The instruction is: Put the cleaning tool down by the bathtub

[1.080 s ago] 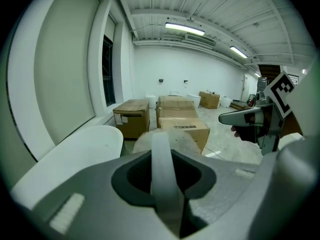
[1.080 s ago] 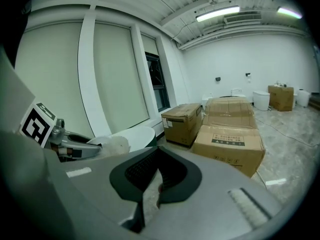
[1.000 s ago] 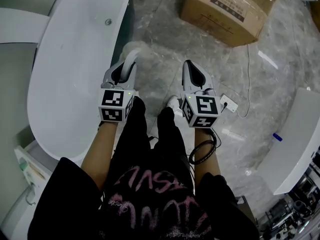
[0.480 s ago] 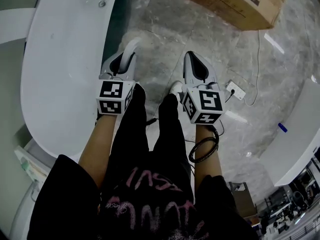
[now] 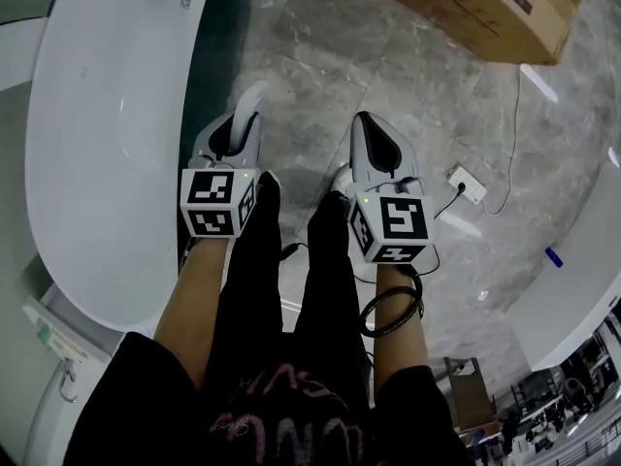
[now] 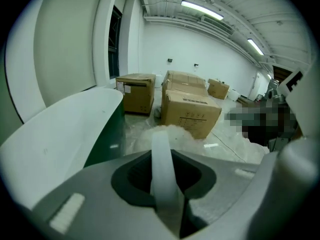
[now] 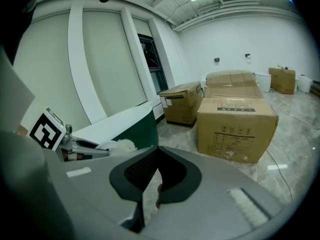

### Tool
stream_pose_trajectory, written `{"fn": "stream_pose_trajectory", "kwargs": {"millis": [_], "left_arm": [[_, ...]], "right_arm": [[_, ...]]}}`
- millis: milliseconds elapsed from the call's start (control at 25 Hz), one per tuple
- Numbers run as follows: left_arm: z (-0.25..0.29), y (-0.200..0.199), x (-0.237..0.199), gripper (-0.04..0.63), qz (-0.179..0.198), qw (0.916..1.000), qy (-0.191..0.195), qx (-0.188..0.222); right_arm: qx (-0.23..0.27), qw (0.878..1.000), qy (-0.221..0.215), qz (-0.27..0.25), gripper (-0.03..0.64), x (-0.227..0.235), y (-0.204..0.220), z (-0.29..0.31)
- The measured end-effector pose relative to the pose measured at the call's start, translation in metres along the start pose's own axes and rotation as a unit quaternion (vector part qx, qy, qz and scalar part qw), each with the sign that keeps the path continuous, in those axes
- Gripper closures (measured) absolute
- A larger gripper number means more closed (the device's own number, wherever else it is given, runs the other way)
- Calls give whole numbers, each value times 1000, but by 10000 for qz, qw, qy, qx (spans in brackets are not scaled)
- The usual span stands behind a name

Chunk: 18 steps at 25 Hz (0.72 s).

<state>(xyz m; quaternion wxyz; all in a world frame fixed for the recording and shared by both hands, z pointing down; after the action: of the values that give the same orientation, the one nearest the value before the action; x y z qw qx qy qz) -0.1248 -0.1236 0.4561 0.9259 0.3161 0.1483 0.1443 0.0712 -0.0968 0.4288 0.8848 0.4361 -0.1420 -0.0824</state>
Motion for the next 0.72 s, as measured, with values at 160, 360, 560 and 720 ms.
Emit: {"fn": "stream_pose_trajectory", "kwargs": {"millis": [160, 360, 560, 720], "left_arm": [[26, 18, -13, 507, 3, 10000, -68, -66], [54, 48, -22, 507, 93, 9997, -98, -213], [82, 79, -29, 507, 112, 9992, -105, -356], [104, 104, -38, 507, 182, 9987, -135, -453]], "right_arm": [[-77, 9999, -58, 35, 598, 2, 23, 21], [-166, 9997, -62, 137, 598, 8, 56, 41], [-314, 9994, -103, 138, 598, 15, 92, 63], [-436, 9988, -211, 101, 598, 16, 123, 77]]}}
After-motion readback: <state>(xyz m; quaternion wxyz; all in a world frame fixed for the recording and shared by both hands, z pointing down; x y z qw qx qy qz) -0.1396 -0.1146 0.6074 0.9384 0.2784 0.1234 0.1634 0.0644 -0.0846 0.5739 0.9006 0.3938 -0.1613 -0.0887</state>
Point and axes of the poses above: the fingertips, and each gripper's own axes: z forward along the fingers, x to its right, y out of its underside, the point moved 4 cm from there along -z, backward along the fingers, and after that the axes turned 8 degrees about -z, right-handed, at the moved point
